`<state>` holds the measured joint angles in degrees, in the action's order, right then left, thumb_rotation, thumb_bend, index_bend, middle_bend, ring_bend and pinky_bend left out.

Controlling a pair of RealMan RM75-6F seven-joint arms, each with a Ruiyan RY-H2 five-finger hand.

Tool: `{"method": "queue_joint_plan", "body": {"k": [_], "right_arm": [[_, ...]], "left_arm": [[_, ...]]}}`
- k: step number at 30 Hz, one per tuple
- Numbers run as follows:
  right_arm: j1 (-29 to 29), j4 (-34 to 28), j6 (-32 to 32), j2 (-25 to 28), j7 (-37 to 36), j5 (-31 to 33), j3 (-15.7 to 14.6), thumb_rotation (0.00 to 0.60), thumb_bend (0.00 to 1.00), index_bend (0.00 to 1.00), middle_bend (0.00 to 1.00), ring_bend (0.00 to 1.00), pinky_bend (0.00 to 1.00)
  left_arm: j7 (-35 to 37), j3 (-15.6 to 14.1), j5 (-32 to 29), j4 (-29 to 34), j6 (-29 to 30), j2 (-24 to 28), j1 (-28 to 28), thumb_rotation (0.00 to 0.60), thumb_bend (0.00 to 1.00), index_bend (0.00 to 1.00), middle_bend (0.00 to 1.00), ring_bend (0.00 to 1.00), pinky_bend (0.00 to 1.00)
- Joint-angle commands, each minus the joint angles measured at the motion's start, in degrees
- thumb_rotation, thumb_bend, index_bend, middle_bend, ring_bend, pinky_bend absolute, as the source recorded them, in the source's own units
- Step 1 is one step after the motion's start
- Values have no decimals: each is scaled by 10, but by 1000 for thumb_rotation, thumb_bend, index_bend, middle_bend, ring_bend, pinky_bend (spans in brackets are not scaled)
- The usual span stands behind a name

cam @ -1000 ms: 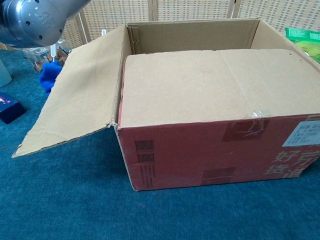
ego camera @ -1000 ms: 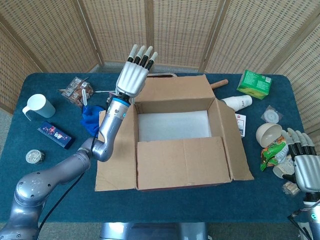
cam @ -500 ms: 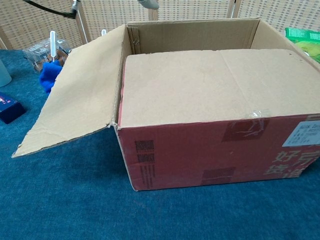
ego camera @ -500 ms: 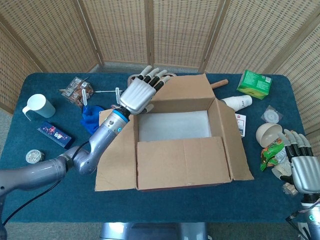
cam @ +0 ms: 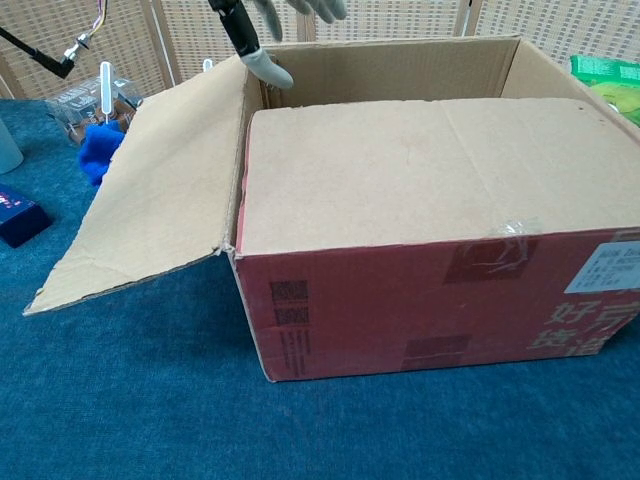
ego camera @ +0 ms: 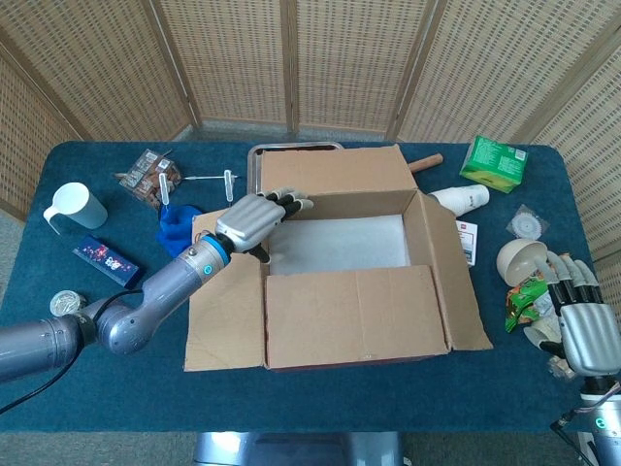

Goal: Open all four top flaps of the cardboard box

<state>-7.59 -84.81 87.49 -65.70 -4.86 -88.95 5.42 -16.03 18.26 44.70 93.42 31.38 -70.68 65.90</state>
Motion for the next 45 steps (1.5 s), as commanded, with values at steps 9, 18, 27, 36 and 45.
{"method": "queue_joint_plan", "body": {"k": [9,18,27,36,45], "right_arm": [[0,-1,2,0,2,-1,0,600,0,0,22,0,0],[1,-2,3,1,-3,-1,0,600,0,0,23,0,0],[1,-4,4,2,-5,-5,-1,600,0,0,22,0,0],[2,-6,6,4,-11,-9,-3,600,0,0,23,0,0],[2,-8,7,7,-18,-12,-4,600,0,0,23,0,0]], "left_arm": [[102,3,-26,-58,-55,-50,35,600,35,102,113,83,246],[154,11,-25,-59,-72,-46,48,600,35,166,214,159,324],[131,-21,13,-71,-15,-69,54,600,34,143,143,89,333],[91,-48,22,-82,19,-99,71,600,36,98,35,4,306],[99,-36,20,-74,47,-95,66,600,52,56,0,0,273]]}}
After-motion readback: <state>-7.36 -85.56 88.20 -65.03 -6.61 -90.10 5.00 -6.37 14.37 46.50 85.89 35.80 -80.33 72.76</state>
